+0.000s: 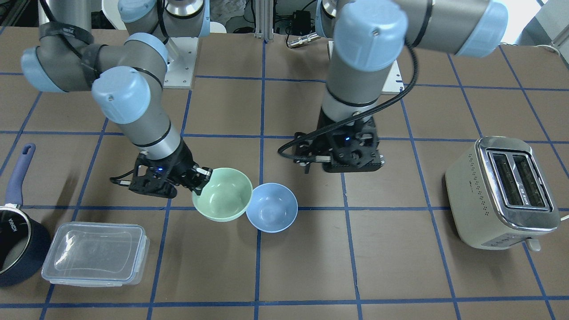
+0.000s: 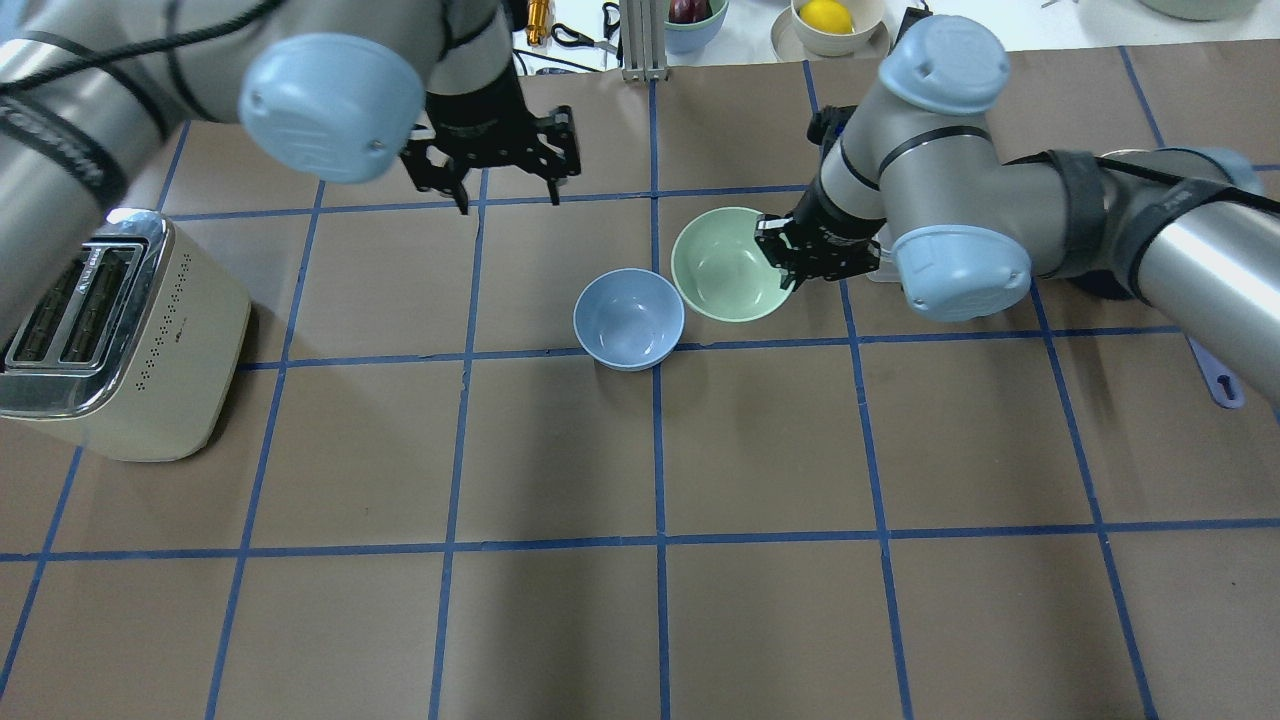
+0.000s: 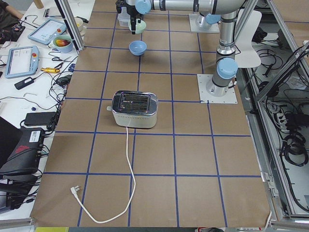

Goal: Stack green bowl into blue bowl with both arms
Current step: 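Lower the green bowl into the blue bowl with the right gripper while the left withdraws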

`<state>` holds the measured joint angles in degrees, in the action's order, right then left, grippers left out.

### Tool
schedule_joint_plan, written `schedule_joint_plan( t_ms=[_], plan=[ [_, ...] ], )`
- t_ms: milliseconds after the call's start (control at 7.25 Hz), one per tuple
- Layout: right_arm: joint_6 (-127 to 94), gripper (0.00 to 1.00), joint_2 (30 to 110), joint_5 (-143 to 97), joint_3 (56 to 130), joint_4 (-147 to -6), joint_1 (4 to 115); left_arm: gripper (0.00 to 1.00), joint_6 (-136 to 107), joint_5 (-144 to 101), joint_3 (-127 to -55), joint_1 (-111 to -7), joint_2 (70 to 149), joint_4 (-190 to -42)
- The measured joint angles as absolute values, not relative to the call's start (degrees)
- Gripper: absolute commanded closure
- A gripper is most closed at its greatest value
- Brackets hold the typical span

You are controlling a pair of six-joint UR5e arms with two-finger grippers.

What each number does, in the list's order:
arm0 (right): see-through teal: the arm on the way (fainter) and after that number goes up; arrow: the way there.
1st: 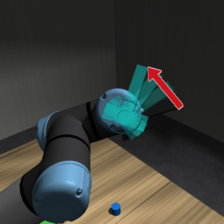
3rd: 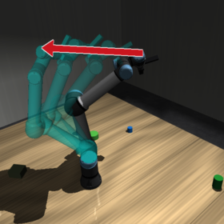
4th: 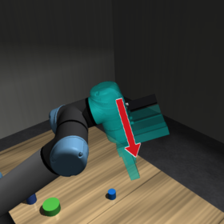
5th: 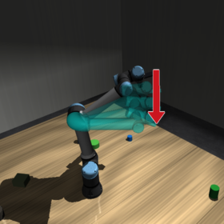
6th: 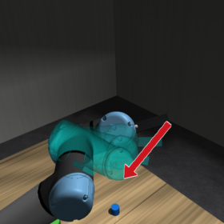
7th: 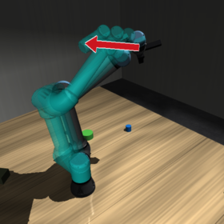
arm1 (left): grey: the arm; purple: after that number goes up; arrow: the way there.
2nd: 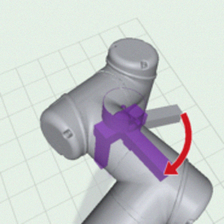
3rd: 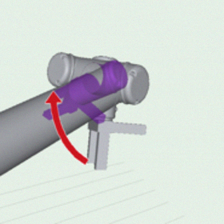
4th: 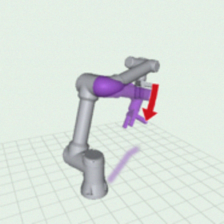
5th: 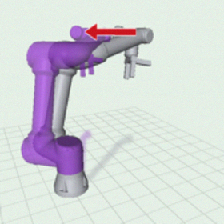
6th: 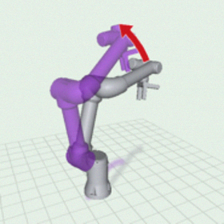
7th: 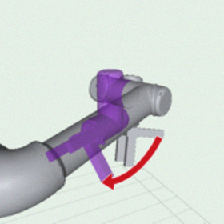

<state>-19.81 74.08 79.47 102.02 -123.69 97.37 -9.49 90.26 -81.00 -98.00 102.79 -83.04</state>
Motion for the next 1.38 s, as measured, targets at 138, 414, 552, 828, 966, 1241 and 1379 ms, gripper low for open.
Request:
schedule_joint_plan(
  t_ms=[138,414,552,828,966,1241,1379],
  plan=[
    [-22.26,1.0,70.99,79.14,98.98,-123.68,101.37,0.09,-2.9,89.31,-81.23,-93.77,99.89,-85.17],
    [-23.27,1.0,64.89,79.35,93.97,-122.96,106.02,0.09,0.34,89.01,-83.45,-89.7,96.04,-86.36],
    [-22.51,1.0,63.45,79.49,93.27,-122.72,106.69,0.08,-1.12,89.02,-85.39,-89.35,94.84,-84.49],
    [-21.0,1.0,62.69,80.21,92.86,-122.11,106.76,0.06,-2.0,89.12,-88.27,-89.23,93.31,-80.28],
    [-20.66,1.0,62.7,80.86,92.73,-121.26,106.59,0.05,-2.12,89.04,-88.85,-89.22,92.99,-79.42],
    [-19.94,0.83,62.69,81.6,92.73,-120.65,106.32,0.04,-2.44,88.72,-89.09,-89.21,92.98,-78.41],
    [-19.82,0.01,62.62,81.72,92.77,-120.61,106.26,0.04,-2.59,88.57,-89.11,-89.22,93.01,-78.23]
  ],
)
